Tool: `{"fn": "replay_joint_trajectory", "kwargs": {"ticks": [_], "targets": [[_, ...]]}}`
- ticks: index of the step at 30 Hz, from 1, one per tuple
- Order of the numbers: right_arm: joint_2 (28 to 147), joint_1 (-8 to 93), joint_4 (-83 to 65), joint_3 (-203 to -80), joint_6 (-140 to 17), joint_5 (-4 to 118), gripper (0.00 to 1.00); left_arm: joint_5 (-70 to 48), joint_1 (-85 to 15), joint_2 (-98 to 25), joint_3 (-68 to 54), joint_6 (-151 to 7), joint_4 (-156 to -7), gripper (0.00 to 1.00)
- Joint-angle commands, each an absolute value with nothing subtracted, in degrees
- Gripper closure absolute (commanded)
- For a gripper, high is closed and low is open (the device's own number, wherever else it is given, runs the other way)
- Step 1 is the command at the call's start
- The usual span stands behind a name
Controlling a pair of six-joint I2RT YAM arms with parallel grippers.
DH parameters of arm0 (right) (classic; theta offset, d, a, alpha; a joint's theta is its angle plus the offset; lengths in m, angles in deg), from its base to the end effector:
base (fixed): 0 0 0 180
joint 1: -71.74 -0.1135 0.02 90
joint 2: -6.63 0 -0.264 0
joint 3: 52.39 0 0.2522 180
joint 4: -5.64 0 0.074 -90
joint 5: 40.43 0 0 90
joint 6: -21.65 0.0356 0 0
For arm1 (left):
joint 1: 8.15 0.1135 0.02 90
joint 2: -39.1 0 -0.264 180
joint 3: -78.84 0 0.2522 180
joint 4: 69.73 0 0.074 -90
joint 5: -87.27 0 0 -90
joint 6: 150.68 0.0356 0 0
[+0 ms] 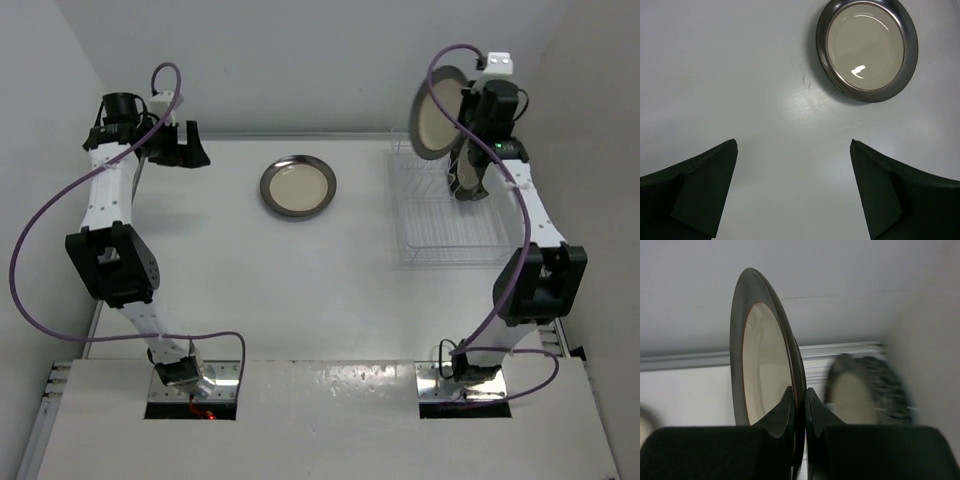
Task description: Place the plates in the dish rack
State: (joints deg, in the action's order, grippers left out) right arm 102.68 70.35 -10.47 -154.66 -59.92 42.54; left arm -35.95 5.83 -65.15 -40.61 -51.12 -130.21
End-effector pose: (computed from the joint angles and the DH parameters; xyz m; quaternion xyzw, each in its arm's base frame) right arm 0.4062 0.0055 0.3846 0.0863 0.7601 0.0082 0.6440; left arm 0.3942 0.0780 0.3618 0.0745 0.8898 -0.1844 0.4108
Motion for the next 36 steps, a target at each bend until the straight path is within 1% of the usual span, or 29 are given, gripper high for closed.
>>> {"fn": "replay_joint_trajectory", "kwargs": {"ticks": [1, 5, 11, 15, 19, 23, 28, 36], "targets": [[100.7, 74.2, -0.3, -157.4, -67.1, 30.9, 1.00, -37.9, 6.1, -65.0, -40.3, -51.8, -128.9, 0.00], [104.3, 76.2, 5.8, -156.3, -73.3, 27.3, 1.00, -37.9, 6.6, -65.0, -40.3, -51.8, -128.9, 0.00], [107.9, 77.2, 6.7, -157.9, -77.2, 26.5, 1.00, -37.9, 6.6, -65.0, -39.7, -51.8, -128.9, 0.00], [107.1, 76.9, 10.4, -152.1, -78.0, 26.5, 1.00, -37.9, 6.6, -64.4, -39.7, -51.3, -128.9, 0.00], [105.2, 75.5, 16.7, -144.7, -84.1, 25.1, 1.00, -37.9, 6.6, -64.4, -40.2, -51.3, -128.9, 0.00], [104.1, 73.4, 21.0, -140.9, -88.1, 24.1, 1.00, -38.9, 6.6, -65.0, -40.2, -51.3, -128.9, 0.00], [102.8, 72.2, 20.1, -138.3, -86.2, 22.1, 1.00, -38.9, 6.6, -65.6, -40.2, -51.3, -128.9, 0.00], [98.7, 69.9, 22.2, -130.3, -79.7, 17.3, 1.00, -39.5, 6.6, -65.6, -40.2, -51.3, -128.9, 0.00]]}}
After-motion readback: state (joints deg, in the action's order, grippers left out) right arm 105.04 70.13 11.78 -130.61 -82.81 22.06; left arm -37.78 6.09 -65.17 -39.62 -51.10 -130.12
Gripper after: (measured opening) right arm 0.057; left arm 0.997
